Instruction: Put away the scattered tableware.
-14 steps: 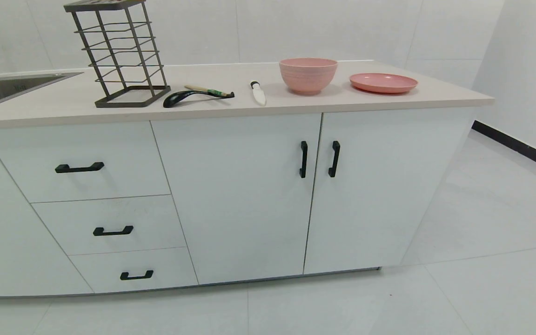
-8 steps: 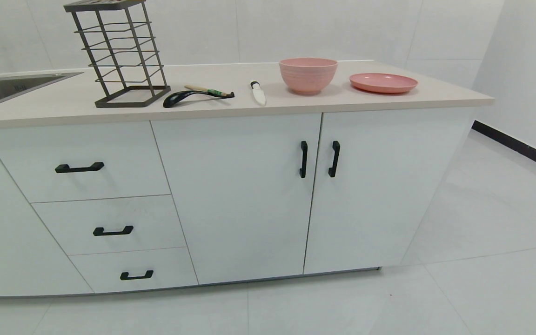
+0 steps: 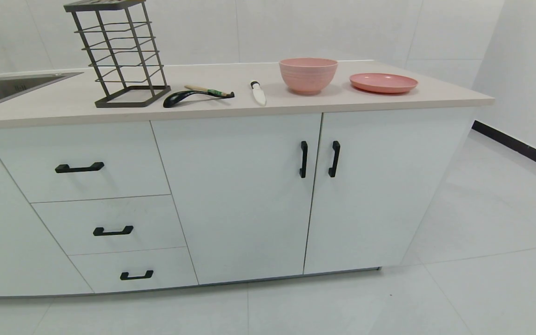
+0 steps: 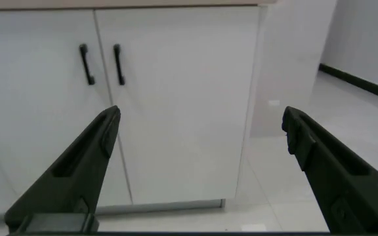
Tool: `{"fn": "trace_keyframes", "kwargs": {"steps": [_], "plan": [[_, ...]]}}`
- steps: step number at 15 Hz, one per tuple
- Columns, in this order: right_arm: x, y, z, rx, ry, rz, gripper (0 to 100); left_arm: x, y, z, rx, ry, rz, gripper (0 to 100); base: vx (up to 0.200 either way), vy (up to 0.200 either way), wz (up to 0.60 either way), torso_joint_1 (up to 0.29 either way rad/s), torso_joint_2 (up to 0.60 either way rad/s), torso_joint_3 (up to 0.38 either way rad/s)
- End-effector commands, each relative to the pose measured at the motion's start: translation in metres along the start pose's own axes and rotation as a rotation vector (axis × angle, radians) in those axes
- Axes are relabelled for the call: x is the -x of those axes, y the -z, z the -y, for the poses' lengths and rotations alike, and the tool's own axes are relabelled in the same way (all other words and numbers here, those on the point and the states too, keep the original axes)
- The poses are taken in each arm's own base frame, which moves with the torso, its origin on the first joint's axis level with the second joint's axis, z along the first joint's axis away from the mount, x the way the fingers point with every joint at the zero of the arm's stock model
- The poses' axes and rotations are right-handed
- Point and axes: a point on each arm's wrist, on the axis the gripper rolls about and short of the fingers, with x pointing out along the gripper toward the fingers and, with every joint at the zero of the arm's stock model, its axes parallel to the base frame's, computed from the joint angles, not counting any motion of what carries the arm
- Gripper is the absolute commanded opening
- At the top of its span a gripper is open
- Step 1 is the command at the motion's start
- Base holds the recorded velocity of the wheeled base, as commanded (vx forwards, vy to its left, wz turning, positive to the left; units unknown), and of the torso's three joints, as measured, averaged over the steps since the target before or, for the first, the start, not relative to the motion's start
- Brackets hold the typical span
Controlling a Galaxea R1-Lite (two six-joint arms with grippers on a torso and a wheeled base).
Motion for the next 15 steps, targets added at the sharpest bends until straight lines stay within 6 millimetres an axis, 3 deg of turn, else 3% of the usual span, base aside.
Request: {"fn": "trace_keyframes", "kwargs": {"steps": [1, 3, 7, 13, 15], "plan": [[0.005, -0.015, -0.002, -0.002, -0.054, -0.022, 100, 0.000, 0.000, 0.000, 0.000, 0.000, -0.001, 100, 0.000, 0.000, 0.00, 0.000, 0.00, 0.000], [0.010, -0.021, -0.003, -0.010, -0.110, -0.154, 100, 0.000, 0.000, 0.000, 0.000, 0.000, -0.001, 100, 0.000, 0.000, 0.00, 0.000, 0.00, 0.000], [-0.031, -0.056, -0.002, 0.018, -0.220, -0.215, 100, 0.000, 0.000, 0.000, 0.000, 0.000, -0.001, 100, 0.000, 0.000, 0.00, 0.000, 0.00, 0.000], [-0.093, -0.061, -0.008, 0.003, -0.328, -0.326, 100, 0.000, 0.000, 0.000, 0.000, 0.000, -0.001, 100, 0.000, 0.000, 0.00, 0.000, 0.00, 0.000], [-0.124, -0.062, -0.013, -0.004, -0.362, -0.337, 100, 0.000, 0.000, 0.000, 0.000, 0.000, -0.001, 100, 0.000, 0.000, 0.00, 0.000, 0.00, 0.000]]}}
